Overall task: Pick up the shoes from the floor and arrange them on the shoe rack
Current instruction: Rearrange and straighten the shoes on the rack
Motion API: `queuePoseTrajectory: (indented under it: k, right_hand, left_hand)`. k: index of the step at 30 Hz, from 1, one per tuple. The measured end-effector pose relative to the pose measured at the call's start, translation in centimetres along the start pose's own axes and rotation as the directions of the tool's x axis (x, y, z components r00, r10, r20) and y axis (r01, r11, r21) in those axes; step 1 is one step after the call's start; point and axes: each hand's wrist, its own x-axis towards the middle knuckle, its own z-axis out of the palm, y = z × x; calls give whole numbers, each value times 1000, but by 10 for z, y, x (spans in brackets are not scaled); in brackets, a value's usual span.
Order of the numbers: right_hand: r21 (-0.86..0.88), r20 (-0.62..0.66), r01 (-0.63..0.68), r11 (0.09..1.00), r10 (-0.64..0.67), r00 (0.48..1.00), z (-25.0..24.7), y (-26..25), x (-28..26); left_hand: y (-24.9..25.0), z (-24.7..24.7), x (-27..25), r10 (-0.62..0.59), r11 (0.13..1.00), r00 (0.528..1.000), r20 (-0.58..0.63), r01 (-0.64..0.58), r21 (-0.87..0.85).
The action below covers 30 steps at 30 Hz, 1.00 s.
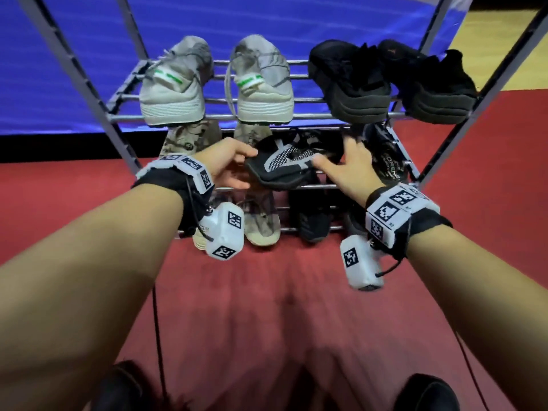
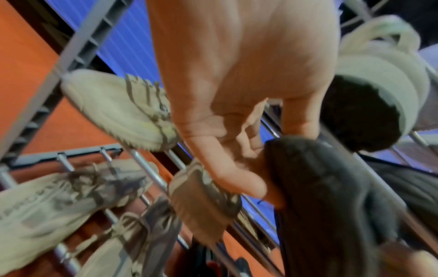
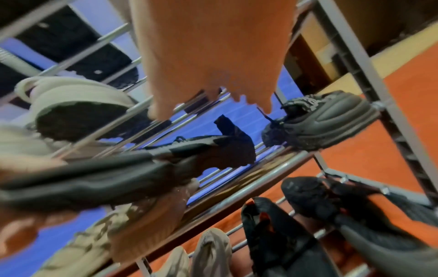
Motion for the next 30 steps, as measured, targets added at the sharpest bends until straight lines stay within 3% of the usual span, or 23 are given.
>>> queuePoseTrajectory:
  k: [2, 4, 10, 14, 16, 23, 30]
  right_hand:
    - [-123, 204, 226, 966, -198, 959, 1, -6, -6]
    - [-205, 323, 386, 899, -310, 894, -2, -13, -9]
    - [-302, 495, 499, 812, -313, 810, 0, -28, -21]
    - [-330, 480, 516, 791, -330, 813, 9, -32, -22]
    - [-290, 458, 498, 817, -338, 822, 14, -33, -23]
    - [-162, 419, 246, 956, -159, 894, 6, -37, -28]
    - [-281, 385, 18, 960, 96, 918, -8, -19, -22]
  left_hand:
    - [5, -17, -8, 26, 999, 1000, -3, -26, -24]
    - [2, -30, -16, 21, 999, 999, 26, -22, 34]
    - [-11, -58, -31, -67, 993, 985, 162, 82, -86]
    - [-13, -64, -34, -98, 995, 981, 169, 102, -15]
    - [-12, -62, -33, -94, 995, 985, 147, 95, 5]
    - [-9, -61, -18, -64, 996, 992, 106, 70, -57]
    - [-11, -14, -10, -223, 962, 958, 180, 186, 202]
